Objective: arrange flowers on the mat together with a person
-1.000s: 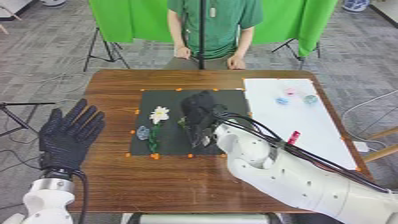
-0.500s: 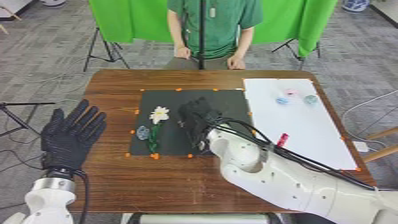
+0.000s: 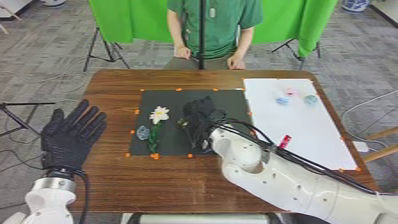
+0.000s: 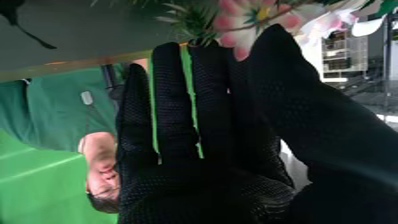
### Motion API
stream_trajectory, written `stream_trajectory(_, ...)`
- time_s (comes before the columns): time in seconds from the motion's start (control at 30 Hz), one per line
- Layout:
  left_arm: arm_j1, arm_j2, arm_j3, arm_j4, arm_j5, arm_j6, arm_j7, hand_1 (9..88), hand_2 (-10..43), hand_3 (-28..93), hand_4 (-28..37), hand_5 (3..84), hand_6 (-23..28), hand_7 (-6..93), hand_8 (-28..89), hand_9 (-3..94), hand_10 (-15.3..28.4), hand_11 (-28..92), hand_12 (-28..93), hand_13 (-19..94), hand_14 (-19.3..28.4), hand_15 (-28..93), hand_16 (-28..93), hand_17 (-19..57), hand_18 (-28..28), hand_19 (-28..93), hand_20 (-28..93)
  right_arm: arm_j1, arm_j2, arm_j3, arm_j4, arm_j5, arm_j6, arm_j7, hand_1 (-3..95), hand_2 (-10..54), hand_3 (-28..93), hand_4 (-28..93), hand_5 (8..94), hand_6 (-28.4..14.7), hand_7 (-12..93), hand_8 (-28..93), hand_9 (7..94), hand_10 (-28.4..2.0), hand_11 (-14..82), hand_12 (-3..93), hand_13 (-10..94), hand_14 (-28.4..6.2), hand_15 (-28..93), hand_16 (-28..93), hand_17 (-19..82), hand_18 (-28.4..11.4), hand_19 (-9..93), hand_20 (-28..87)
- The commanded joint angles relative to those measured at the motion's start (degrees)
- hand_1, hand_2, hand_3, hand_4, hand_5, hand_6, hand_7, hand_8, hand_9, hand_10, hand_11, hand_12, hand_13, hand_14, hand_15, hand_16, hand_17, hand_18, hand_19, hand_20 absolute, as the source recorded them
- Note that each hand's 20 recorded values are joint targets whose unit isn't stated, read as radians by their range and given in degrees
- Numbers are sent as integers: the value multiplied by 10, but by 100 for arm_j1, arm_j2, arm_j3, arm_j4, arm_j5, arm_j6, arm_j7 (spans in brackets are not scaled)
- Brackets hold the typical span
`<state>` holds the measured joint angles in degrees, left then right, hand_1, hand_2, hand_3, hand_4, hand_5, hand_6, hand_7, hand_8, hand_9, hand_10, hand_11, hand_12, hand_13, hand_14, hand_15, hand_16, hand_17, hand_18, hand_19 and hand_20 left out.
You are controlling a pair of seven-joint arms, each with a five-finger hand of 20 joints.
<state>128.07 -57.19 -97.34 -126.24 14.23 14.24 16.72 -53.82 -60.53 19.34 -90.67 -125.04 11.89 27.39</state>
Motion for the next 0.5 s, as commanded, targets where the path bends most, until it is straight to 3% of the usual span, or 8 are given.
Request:
stream_trajectory(0.03,99,-2,-34,37,-68,-76,-16,215,181,685,-283,430,77,103,-88,360,142,175,92,250,152,279,-55,-59,138,306,113,-142,263,319,-354,6,-179,-83,469,-95,824,-283,521,14,312,-189,532,-104,223,186,395,-106,365,174,130,-158,550,50)
stream_trajectory(0.27,107,-24,-63,19,-66,-140,47,213,182,684,-283,428,75,104,-87,359,143,174,92,250,152,278,-55,-59,138,304,113,-753,610,1409,-1088,395,-598,-464,436,-95,815,-283,480,-1,273,-169,492,-127,196,186,369,-118,352,167,113,-162,536,45)
stream_trajectory(0.4,138,-35,-133,-5,-79,-147,103,211,181,687,-283,427,75,103,-87,359,142,173,91,250,152,276,-54,-59,138,304,113,-1597,923,2676,-1742,1339,-628,-877,388,-90,814,-282,451,-16,243,-152,454,-145,168,186,342,-128,332,167,109,-162,530,46)
stream_trajectory(0.5,219,-49,-215,-46,-85,-166,175,213,181,683,-283,427,75,102,-87,358,141,171,90,251,150,272,-55,-59,138,304,113,-2226,1099,3614,-2117,2555,-676,-1219,314,-5,796,-270,422,-35,201,-127,420,-161,141,186,310,-140,297,164,103,-161,512,45)
